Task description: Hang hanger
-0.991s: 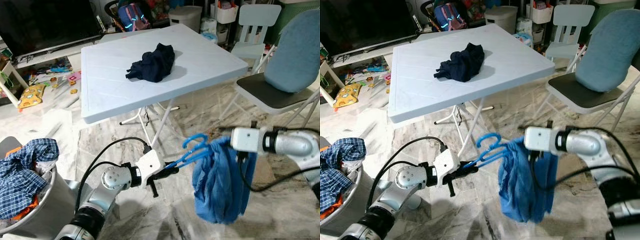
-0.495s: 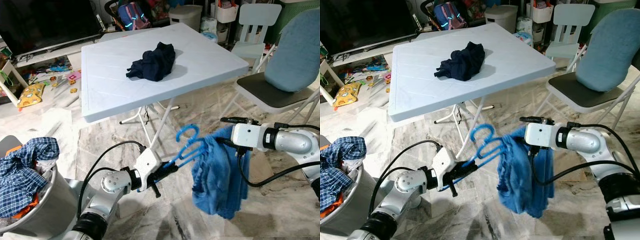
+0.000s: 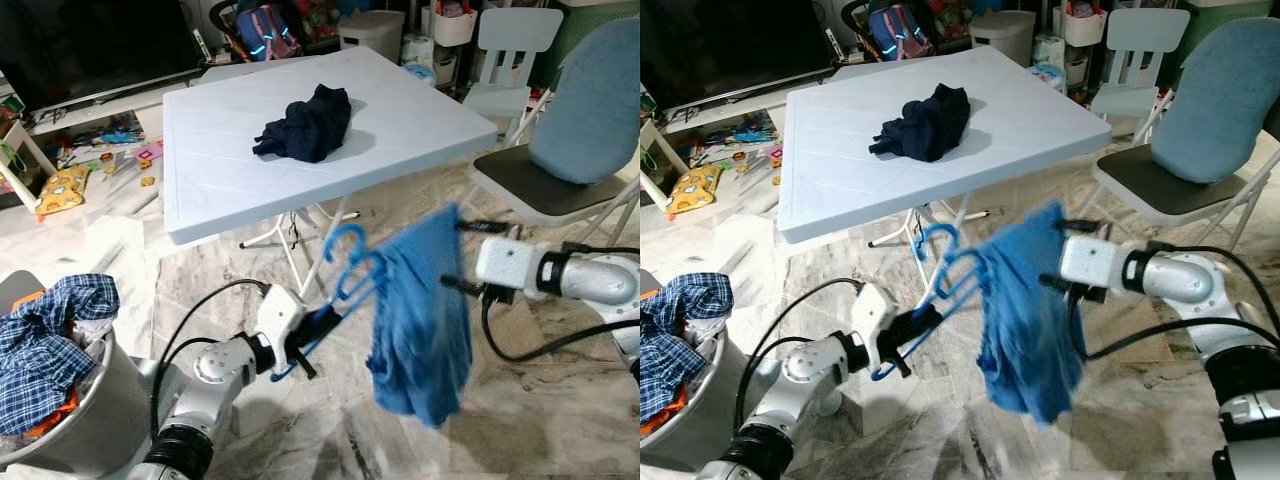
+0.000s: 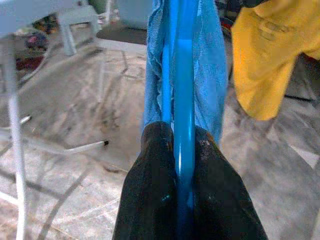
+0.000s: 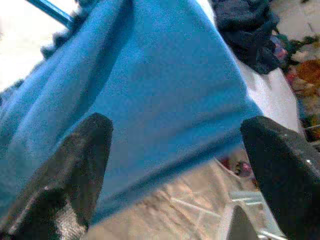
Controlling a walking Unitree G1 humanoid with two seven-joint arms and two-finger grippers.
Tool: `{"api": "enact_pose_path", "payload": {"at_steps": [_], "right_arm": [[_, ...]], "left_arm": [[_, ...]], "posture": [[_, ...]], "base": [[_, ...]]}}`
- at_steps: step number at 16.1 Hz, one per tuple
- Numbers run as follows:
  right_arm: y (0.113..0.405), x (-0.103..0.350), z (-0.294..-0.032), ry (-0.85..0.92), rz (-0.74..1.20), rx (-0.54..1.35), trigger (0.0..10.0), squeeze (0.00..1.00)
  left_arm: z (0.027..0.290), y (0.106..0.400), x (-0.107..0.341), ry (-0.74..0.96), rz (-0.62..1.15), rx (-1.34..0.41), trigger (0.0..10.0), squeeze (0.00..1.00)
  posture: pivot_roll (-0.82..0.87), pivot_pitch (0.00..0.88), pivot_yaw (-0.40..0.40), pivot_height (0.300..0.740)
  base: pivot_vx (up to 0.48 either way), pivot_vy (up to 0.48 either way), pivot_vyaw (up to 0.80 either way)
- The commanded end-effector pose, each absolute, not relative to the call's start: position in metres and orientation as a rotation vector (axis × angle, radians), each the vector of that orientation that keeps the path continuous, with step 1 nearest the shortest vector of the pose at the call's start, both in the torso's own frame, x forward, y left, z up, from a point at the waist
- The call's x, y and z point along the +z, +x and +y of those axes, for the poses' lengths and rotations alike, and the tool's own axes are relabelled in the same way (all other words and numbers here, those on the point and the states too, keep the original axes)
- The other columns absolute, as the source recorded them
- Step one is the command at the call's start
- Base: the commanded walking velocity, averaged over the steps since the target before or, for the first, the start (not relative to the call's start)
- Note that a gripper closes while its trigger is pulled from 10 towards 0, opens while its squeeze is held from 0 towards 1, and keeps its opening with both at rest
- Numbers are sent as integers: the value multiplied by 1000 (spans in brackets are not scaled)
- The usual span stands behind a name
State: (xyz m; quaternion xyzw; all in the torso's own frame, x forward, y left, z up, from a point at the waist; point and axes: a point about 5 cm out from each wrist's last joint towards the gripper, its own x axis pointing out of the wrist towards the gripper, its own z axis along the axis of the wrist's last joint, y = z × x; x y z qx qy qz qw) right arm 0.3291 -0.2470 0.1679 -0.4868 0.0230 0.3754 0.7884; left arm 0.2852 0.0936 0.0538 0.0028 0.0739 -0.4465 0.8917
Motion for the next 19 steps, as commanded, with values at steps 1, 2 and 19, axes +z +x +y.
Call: {"api": "enact_pose_path", "payload": {"at_steps": [1,2,19], "right_arm": [[334,173,-251,-1014,40,736,10000,1000],[333,171,-252,-985,48,714,10000,1000],[334,105,-171,-274,131,370,0,0]], "left_arm": [[97,293,62,-8,123,-899,0,0],[97,293,63,-16,123,-893,0,0],[87,288,80,-69,90,-967,0,0]], "posture": [[-249,0,132,740],[-252,0,133,740],[-231,0,135,740]], "base": [[0,0,0],[0,0,0],[0,0,0]]}}
